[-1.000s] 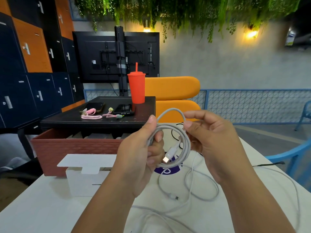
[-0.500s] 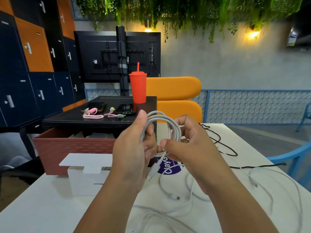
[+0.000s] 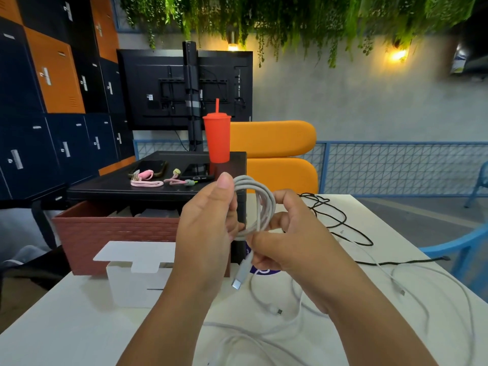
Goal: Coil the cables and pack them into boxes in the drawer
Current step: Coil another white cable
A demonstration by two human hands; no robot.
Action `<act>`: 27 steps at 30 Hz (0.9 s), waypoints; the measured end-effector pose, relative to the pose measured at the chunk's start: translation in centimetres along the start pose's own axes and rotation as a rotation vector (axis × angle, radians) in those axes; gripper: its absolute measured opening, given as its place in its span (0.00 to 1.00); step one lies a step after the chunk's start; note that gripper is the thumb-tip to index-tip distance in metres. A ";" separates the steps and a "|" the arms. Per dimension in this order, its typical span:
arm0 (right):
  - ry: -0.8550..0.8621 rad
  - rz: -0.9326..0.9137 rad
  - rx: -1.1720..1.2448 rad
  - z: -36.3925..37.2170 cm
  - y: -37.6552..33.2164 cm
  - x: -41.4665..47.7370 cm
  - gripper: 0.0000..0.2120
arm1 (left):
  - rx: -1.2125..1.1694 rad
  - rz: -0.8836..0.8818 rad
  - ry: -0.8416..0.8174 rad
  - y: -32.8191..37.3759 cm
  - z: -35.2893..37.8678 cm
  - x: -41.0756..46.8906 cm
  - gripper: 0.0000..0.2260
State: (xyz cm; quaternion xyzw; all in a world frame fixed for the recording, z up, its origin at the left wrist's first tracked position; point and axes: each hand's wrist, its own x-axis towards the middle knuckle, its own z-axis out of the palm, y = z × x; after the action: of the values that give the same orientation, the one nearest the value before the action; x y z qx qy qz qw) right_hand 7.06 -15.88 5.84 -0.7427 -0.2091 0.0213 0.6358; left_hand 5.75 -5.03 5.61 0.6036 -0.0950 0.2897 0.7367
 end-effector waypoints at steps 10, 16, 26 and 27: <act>-0.074 -0.059 -0.190 -1.6 -1.4 -1.3 0.18 | 0.264 0.208 0.089 -1.0 -1.6 0.8 0.20; 0.266 -0.329 -0.358 -2.5 -1.0 -0.6 0.13 | -0.238 -0.191 0.018 -0.1 -1.3 1.1 0.20; 0.293 -0.277 0.118 -1.5 -0.5 0.2 0.11 | -0.471 -0.286 -0.049 -0.3 0.1 0.7 0.22; 0.243 -0.248 0.243 -1.4 -0.6 0.2 0.11 | -0.406 -0.260 -0.020 -0.4 0.2 0.6 0.21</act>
State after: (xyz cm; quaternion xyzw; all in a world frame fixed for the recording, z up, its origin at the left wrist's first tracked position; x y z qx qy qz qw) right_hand 7.47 -17.12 6.67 -0.6264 -0.2166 -0.1219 0.7389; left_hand 6.55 -5.04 5.63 0.4531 -0.0800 0.1612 0.8731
